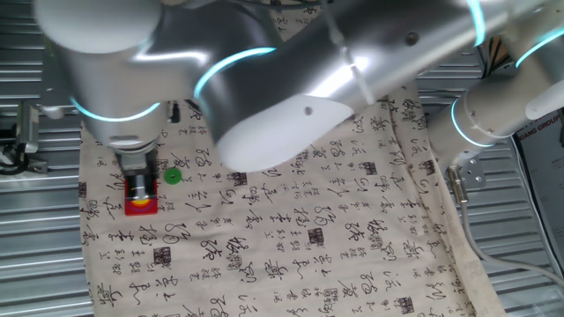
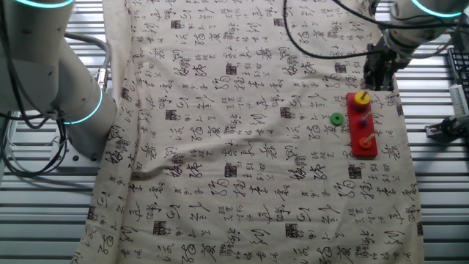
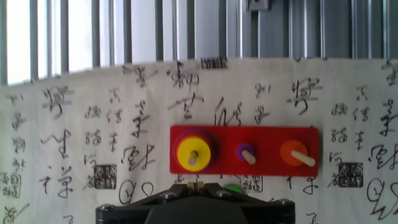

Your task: Take out one Hanoi block and throw it aside

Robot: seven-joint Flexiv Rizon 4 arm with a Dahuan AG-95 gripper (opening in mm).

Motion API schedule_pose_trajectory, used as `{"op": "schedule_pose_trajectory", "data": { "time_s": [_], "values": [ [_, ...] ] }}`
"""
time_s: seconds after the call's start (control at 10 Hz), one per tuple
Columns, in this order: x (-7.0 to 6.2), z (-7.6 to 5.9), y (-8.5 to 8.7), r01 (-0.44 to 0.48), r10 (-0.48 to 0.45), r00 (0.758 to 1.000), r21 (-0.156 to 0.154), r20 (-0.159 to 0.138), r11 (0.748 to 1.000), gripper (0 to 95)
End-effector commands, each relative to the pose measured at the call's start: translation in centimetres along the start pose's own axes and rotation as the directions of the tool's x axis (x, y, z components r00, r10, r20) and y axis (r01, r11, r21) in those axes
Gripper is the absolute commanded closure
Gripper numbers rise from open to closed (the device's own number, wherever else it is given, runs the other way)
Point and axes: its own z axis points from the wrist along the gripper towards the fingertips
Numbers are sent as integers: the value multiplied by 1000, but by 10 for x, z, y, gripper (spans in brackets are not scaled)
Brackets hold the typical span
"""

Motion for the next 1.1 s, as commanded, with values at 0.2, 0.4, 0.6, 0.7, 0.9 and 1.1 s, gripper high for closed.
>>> {"op": "schedule_pose_trajectory", "data": {
  "time_s": [0.2,0.4,0.6,0.7,0.9,1.1],
  "values": [
    [1,-1,0,5,-5,1000,11,6,1000,950],
    [1,-1,0,7,-7,1000,11,7,1000,760],
    [1,-1,0,7,-7,1000,10,7,1000,760],
    [1,-1,0,11,-11,1000,10,9,1000,760],
    [0,0,-1,17,-17,1000,10,9,1000,760],
    [-1,1,-1,22,-23,1000,10,10,1000,570]
  ]
}}
